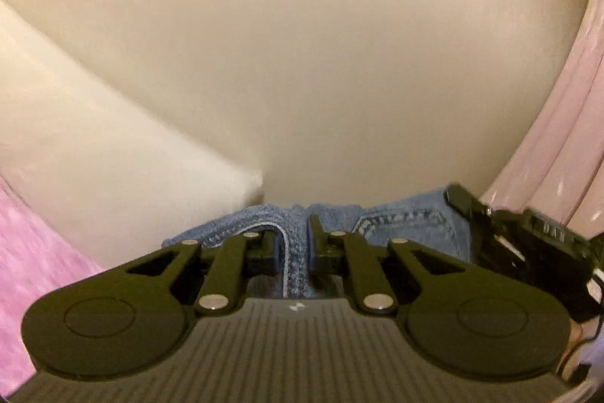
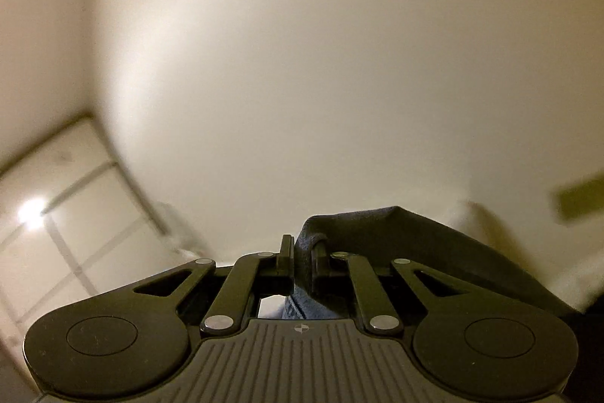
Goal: Fold clothes
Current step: 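Lift the jeans with both grippers and lay them on the pink bed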
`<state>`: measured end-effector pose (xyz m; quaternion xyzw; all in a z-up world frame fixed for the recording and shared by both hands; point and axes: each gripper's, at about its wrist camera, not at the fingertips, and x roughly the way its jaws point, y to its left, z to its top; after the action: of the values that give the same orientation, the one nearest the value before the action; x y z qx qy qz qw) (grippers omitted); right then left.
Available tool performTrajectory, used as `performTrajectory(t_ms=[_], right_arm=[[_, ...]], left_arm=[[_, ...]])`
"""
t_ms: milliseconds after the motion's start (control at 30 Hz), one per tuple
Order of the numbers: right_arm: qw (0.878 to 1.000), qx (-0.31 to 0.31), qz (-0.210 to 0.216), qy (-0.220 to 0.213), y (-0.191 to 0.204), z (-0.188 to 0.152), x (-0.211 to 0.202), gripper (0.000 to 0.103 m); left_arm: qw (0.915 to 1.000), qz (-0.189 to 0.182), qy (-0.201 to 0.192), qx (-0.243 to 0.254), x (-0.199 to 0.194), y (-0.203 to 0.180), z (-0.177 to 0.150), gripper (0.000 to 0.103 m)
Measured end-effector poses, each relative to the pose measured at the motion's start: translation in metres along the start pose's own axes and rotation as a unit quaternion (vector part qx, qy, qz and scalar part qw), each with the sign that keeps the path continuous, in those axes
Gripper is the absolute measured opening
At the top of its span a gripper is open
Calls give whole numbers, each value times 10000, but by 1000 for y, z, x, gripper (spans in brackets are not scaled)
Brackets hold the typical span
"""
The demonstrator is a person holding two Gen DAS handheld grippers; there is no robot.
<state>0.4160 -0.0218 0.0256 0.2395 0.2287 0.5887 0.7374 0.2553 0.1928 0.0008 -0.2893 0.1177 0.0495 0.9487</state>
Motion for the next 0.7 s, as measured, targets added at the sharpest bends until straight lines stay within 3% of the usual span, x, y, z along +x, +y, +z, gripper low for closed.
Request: performTrajectory(t_ms=[133, 267, 400, 467, 567, 600, 633, 700], right_arm=[[9947, -67, 1025, -98, 87, 17, 38, 6], [9740, -131, 2258, -118, 192, 23, 74, 6], [9418, -176, 3356, -26, 305, 12, 97, 6], [9231, -96, 3844, 41, 355, 1, 106, 6], [8954, 193, 4441, 255, 419, -19, 119, 6], [8916, 272, 4501, 408, 434, -30, 120, 6], [8876, 350, 4559, 561, 448, -41, 122, 6], [8785, 506, 4671, 866, 478, -63, 125, 6]], left_arm=[[9950, 282, -906, 299, -99, -10, 50, 10], [9761, 763, -1922, 674, -225, -35, 88, 9], [9375, 1662, -2821, 1181, -357, -71, 112, 9], [9131, 2122, -3174, 1434, -410, -93, 117, 9], [8695, 2902, -3581, 1775, -484, -128, 125, 10], [8582, 3138, -3630, 1825, -504, -138, 126, 10], [8475, 3363, -3663, 1857, -522, -147, 126, 10], [8372, 3721, -3590, 1781, -547, -153, 113, 10]])
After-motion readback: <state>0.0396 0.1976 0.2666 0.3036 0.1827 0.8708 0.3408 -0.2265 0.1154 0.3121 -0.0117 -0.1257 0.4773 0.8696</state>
